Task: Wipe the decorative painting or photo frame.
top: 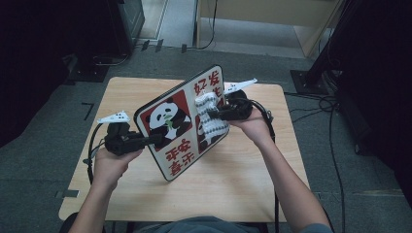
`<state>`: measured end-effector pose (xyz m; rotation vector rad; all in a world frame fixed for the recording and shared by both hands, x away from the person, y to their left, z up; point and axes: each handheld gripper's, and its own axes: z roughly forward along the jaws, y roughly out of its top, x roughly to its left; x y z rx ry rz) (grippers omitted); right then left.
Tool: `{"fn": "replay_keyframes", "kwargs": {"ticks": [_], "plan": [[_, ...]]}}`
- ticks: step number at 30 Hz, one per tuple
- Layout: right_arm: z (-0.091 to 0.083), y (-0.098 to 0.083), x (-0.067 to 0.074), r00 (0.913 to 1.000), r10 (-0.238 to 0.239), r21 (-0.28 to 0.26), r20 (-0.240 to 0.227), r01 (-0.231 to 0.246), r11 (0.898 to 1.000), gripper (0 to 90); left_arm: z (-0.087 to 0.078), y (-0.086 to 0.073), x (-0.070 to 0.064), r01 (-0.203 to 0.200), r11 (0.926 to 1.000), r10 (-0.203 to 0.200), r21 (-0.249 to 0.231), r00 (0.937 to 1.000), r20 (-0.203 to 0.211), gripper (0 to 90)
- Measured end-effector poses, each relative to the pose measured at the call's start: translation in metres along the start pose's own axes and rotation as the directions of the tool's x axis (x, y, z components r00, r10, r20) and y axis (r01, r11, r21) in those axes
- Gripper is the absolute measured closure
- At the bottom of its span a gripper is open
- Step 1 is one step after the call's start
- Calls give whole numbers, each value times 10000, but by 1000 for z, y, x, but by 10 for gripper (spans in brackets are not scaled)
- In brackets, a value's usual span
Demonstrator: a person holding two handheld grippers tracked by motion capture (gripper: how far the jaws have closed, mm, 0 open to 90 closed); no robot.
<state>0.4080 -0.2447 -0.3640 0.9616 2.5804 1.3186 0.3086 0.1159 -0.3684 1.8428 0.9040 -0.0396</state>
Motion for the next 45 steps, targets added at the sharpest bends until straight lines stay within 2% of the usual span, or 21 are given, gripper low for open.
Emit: {"fn": "replay_keyframes", "kwargs": {"ticks": [20, 38, 45], "plan": [[9, -17, -1, 9999, 144, 397, -32, -143, 9991, 733, 0, 0, 0, 44, 10000, -44, -12, 10000, 19, 772], [14, -26, -2, 9996, 281, 591, -45, -278, 9979, 731, 0, -1, -1, -31, 10000, 31, -9, 10000, 3, 769], [15, -29, -2, 9996, 276, 580, -51, -272, 9979, 732, 0, -2, 0, 70, 9999, -70, -78, 10000, 5, 764]]}}
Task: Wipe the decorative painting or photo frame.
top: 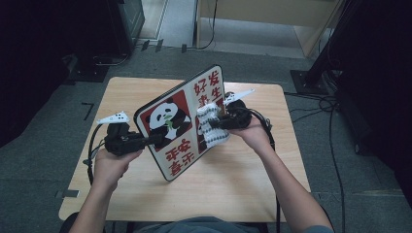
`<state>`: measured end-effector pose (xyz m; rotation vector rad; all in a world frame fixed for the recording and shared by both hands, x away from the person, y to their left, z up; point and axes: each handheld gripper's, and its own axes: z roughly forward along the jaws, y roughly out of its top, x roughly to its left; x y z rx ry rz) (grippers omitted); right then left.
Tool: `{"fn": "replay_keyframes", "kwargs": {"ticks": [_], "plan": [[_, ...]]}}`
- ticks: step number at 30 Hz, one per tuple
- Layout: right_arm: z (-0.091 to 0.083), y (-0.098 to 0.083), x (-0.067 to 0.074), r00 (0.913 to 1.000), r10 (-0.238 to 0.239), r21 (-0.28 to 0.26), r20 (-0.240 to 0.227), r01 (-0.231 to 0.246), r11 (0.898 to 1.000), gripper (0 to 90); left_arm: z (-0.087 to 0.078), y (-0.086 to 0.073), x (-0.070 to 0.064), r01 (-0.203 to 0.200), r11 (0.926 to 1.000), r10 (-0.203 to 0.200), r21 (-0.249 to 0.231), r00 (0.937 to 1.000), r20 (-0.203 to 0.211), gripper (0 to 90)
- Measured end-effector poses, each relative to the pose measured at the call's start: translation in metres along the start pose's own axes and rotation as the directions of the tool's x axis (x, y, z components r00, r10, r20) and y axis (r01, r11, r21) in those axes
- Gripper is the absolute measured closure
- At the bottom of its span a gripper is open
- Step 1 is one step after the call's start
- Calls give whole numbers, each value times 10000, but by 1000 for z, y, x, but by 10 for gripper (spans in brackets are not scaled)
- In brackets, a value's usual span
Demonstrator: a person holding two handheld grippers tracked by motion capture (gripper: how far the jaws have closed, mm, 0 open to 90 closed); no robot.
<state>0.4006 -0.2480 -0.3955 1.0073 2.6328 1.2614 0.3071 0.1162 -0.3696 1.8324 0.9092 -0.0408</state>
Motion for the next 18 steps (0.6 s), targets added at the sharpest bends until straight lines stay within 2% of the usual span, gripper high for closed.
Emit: {"fn": "replay_keyframes", "kwargs": {"ticks": [5, 9, 12, 18], "plan": [[2, -4, 0, 10000, 85, 121, 25, -85, 9999, 732, 0, 0, -1, -117, 9999, 117, -16, 9999, -111, 770], [4, -7, 0, 9999, 106, 142, -5, -106, 9998, 732, 0, 0, -2, -18, 10000, 18, -11, 9999, -154, 769], [4, -8, 1, 9999, 132, 173, -5, -132, 9998, 732, 0, 0, -3, -140, 9999, 139, -17, 9996, -255, 772], [5, -11, 0, 9999, 164, 216, -8, -164, 9996, 732, 0, 0, -4, -216, 9997, 218, 73, 9995, -211, 774]]}}
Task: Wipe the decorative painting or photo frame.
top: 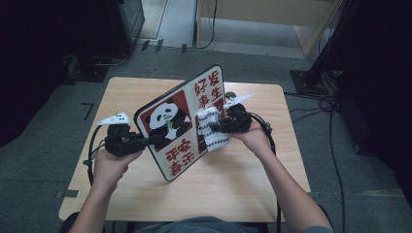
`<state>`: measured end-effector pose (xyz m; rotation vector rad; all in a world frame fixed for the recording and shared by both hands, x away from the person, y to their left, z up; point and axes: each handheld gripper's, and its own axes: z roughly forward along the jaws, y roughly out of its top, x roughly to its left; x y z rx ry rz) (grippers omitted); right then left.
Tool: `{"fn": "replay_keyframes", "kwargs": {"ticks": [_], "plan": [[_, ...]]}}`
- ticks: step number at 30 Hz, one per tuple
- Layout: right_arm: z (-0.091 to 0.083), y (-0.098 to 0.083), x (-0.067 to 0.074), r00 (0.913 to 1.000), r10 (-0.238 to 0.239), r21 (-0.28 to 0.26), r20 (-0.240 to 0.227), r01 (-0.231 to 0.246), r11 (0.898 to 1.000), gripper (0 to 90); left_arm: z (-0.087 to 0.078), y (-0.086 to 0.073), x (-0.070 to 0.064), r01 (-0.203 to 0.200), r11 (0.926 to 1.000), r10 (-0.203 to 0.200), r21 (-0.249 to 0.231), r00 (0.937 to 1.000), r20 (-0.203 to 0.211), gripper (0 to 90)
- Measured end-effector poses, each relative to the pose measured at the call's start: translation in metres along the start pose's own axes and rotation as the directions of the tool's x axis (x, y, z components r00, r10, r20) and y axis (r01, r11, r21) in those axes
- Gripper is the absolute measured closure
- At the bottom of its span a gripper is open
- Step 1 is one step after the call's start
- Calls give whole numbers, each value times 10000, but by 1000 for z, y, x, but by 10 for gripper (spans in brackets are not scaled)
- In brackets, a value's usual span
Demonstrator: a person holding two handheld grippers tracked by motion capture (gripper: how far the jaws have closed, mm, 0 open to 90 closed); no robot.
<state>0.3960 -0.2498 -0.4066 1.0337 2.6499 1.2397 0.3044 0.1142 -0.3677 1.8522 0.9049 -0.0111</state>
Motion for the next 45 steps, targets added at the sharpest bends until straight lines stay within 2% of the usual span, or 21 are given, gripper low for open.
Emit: {"fn": "replay_keyframes", "kwargs": {"ticks": [17, 20, 36, 45], "plan": [[12, -16, -5, 9998, 222, 177, 11, -222, 9996, 732, 0, 0, 1, -51, 10000, 51, 58, 9999, 98, 774], [14, -19, -6, 9996, 264, 252, 30, -265, 9993, 731, 0, 0, 2, 49, 10000, -50, 36, 9998, 189, 770], [23, -34, -13, 9984, 558, 442, 31, -559, 9975, 731, 0, 1, 3, -124, 9998, 120, 123, 9996, 269, 770], [29, -42, -15, 9980, 633, 756, 55, -635, 9951, 731, 0, 1, 4, -99, 9999, 95, 108, 9993, 350, 768]]}}
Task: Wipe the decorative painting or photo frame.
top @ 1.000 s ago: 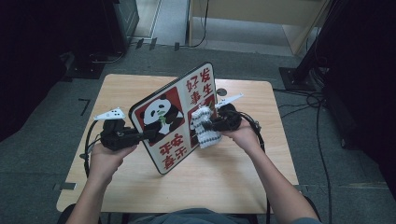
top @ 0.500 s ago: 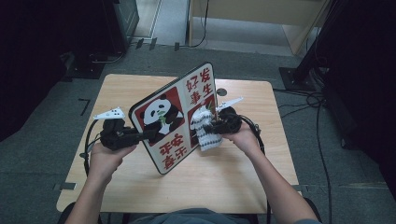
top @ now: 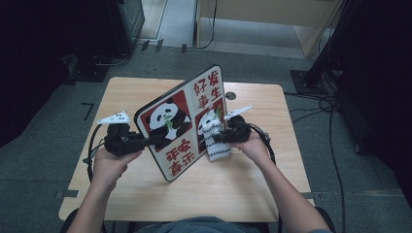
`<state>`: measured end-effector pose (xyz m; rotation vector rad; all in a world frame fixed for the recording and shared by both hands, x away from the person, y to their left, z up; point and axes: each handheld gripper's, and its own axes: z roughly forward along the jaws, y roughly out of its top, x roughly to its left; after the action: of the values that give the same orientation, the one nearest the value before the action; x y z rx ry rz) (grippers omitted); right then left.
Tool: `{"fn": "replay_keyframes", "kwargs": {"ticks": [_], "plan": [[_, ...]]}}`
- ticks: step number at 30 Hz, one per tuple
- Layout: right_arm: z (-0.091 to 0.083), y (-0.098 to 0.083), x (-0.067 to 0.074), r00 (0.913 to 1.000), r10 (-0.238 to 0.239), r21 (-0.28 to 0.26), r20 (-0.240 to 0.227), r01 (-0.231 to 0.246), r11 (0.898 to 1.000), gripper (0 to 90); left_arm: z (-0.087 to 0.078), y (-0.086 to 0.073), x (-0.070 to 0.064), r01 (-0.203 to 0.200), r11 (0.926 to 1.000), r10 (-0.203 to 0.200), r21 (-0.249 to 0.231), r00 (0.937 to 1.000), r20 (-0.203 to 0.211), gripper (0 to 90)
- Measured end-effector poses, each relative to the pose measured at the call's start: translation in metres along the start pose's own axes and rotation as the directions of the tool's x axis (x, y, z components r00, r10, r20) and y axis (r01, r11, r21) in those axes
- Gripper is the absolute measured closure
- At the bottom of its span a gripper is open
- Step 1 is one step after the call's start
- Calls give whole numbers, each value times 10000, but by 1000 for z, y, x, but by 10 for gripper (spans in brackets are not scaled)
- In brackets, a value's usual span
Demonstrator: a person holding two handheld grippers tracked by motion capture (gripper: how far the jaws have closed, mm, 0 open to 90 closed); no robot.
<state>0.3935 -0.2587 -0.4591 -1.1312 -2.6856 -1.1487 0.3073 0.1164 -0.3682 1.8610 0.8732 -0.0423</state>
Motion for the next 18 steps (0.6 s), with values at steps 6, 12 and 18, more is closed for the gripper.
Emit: {"fn": "replay_keyframes", "kwargs": {"ticks": [6, 12, 18], "plan": [[2, -2, -2, 10000, 53, 67, -21, -53, 10000, 731, 0, 0, 1, 11, 10000, -11, -28, 10000, 19, 766], [-6, 3, 0, 9998, 131, -35, -168, -132, 9999, 742, 0, 0, 2, 121, 9999, -120, -56, 9999, 46, 763], [-27, 19, 5, 9998, 96, -602, -154, -105, 9981, 755, 0, 0, 1, 140, 9999, -140, -75, 9999, -11, 764]]}}
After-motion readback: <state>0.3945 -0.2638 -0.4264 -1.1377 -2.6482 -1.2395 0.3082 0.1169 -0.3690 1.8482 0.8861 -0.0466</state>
